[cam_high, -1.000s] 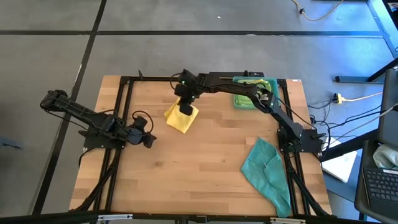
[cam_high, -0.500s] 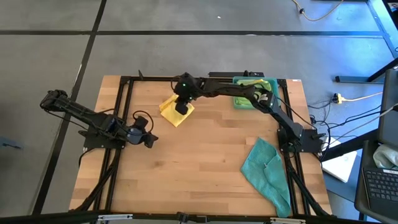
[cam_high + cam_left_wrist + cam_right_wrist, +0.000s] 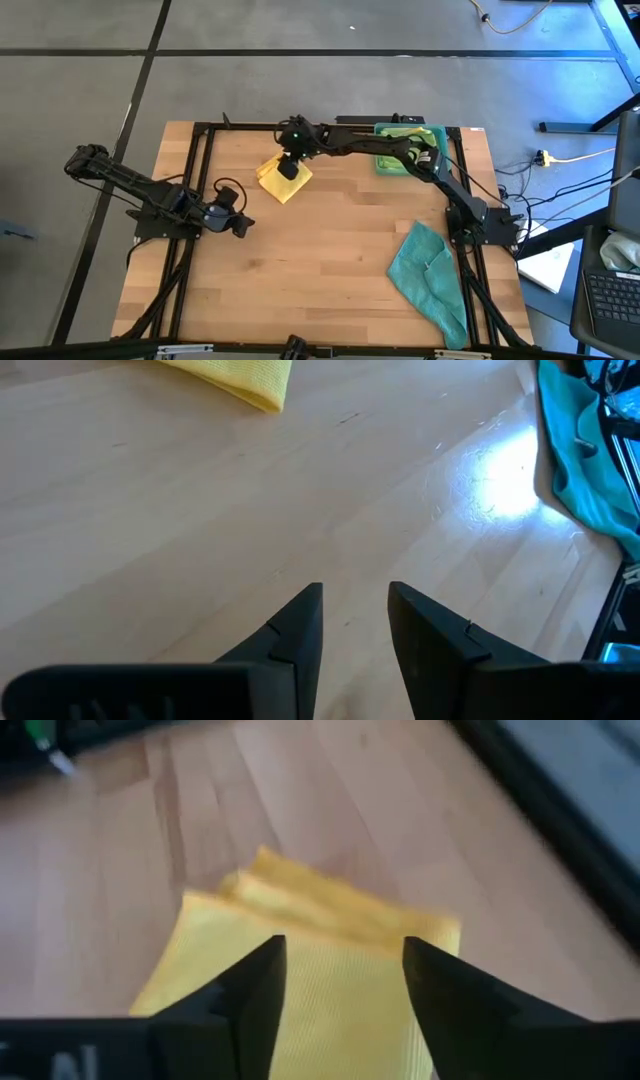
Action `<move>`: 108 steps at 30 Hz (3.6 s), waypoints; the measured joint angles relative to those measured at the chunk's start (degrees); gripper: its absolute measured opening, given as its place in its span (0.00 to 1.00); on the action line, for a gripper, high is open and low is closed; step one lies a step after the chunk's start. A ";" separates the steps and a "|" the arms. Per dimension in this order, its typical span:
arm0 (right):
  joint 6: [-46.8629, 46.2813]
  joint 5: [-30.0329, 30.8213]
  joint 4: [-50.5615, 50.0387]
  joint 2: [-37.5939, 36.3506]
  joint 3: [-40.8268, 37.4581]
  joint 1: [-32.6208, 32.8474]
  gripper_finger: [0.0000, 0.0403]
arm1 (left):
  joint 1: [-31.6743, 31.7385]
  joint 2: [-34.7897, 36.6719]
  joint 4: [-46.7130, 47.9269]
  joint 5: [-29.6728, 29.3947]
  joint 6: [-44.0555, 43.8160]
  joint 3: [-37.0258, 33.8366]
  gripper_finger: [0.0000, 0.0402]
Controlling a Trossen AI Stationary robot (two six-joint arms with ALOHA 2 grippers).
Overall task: Fold microfiber towels
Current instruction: Stack the folded yellow microfiber cloth on top of the folded green microfiber cloth
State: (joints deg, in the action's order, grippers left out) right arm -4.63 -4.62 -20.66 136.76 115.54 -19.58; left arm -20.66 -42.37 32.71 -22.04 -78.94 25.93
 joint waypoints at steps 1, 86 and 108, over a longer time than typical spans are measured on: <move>-1.27 0.00 -2.79 -0.13 0.84 -0.02 0.51 | 0.01 0.02 -0.01 0.00 0.00 -0.02 0.27; -8.70 -51.29 -30.52 -0.11 -0.54 13.77 0.02 | -0.16 -10.23 -21.15 1.51 37.11 -0.02 0.27; -13.62 -47.42 -27.77 3.24 -0.62 14.41 0.04 | -0.16 -13.85 -31.17 11.24 38.91 0.01 0.33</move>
State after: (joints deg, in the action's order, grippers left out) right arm -18.25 -52.04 -48.43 140.00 114.91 -5.17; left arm -20.82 -56.22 1.54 -10.80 -40.02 25.93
